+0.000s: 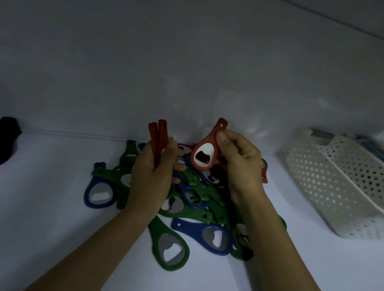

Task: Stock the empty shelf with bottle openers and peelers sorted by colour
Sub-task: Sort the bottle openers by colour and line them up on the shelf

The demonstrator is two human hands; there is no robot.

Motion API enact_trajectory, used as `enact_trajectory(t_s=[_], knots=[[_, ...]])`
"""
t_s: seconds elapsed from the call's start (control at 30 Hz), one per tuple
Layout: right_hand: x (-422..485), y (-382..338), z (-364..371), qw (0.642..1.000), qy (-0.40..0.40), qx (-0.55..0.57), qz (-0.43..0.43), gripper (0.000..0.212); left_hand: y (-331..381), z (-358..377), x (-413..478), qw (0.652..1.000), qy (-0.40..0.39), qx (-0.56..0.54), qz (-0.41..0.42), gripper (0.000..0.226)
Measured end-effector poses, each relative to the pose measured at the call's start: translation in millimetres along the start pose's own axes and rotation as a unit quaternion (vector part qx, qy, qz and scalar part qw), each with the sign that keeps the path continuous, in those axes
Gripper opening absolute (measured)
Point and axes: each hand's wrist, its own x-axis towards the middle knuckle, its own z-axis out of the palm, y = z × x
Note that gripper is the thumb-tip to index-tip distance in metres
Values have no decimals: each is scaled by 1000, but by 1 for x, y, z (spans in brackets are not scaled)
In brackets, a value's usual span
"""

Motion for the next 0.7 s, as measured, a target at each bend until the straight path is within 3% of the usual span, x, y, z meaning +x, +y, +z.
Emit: enact_trajectory(t_s=[0.13,0.2,0.33,0.4,0.47,0.53,0.6,0.7], knots=[[-4,2,5,995,-99,10,16,5,2,-1,-2,998,-54,20,12,26],[-5,3,7,992,-124,-1,2,3,0,-2,-3,995,-77,52,27,22],[-3,8,4,978,-16,-198,-71,22,-6,-2,-2,994,-72,70,37,19],[0,8,-5,935,70,-334,-97,28,-6,-2,-2,996,-67,53,35,21],[1,6,-19,840,140,-517,-91,28,-6,-1,-2,997,-57,28,32,23],[2,5,-31,764,137,-630,-38,38,-7,-1,-1,998,-54,25,35,23],[3,5,-35,745,107,-657,27,49,-7,0,-1,997,-61,36,37,22],[4,5,-34,756,92,-647,42,42,-7,0,-2,996,-70,41,30,16]])
